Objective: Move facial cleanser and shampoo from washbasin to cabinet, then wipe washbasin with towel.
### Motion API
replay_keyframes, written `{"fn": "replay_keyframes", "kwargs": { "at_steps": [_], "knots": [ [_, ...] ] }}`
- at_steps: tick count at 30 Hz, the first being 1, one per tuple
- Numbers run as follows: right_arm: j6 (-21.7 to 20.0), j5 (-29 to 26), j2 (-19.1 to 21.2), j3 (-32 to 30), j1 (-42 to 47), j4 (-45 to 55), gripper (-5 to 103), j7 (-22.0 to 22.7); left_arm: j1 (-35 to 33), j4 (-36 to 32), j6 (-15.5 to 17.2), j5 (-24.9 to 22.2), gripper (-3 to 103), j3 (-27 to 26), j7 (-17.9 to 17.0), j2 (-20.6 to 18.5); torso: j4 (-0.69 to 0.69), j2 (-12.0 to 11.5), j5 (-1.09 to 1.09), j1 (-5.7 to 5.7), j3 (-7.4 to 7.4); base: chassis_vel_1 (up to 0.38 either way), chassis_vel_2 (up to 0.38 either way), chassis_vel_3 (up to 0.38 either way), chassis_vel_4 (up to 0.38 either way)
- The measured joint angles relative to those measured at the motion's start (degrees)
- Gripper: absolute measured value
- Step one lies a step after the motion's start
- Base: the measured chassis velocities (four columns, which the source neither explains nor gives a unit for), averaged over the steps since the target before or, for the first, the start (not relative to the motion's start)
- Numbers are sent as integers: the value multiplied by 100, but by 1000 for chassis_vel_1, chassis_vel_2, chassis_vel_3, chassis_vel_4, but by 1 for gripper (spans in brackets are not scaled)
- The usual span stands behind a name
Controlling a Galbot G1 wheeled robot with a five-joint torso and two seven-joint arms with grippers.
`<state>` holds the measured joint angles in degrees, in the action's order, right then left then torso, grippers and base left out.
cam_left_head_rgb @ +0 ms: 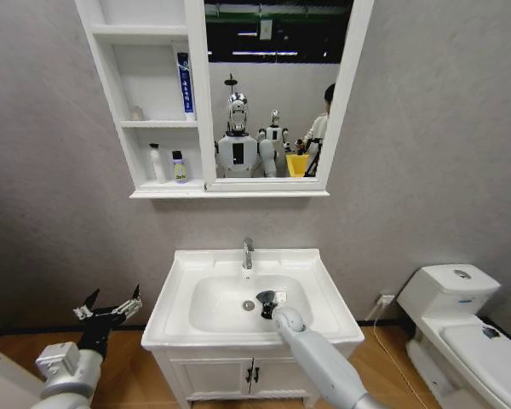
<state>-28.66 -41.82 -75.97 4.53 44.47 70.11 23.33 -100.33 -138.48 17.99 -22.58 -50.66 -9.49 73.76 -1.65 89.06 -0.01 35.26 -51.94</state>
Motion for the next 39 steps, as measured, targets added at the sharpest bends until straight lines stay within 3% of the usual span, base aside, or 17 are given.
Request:
{"fn": "replay_keyframes", "kwargs": {
  "at_steps": [20, 39],
  "knots": [
    [119, 132, -403, 184, -244, -445, 8, -249, 0, 0, 0, 0, 100, 0, 0, 0, 0, 0, 0, 0, 0, 0, 0, 0, 0],
    [303, 141, -829, 178, -461, -1032, 8, -194, 0, 0, 0, 0, 100, 0, 0, 0, -1, 0, 0, 0, 0, 0, 0, 0, 0]
  ]
}}
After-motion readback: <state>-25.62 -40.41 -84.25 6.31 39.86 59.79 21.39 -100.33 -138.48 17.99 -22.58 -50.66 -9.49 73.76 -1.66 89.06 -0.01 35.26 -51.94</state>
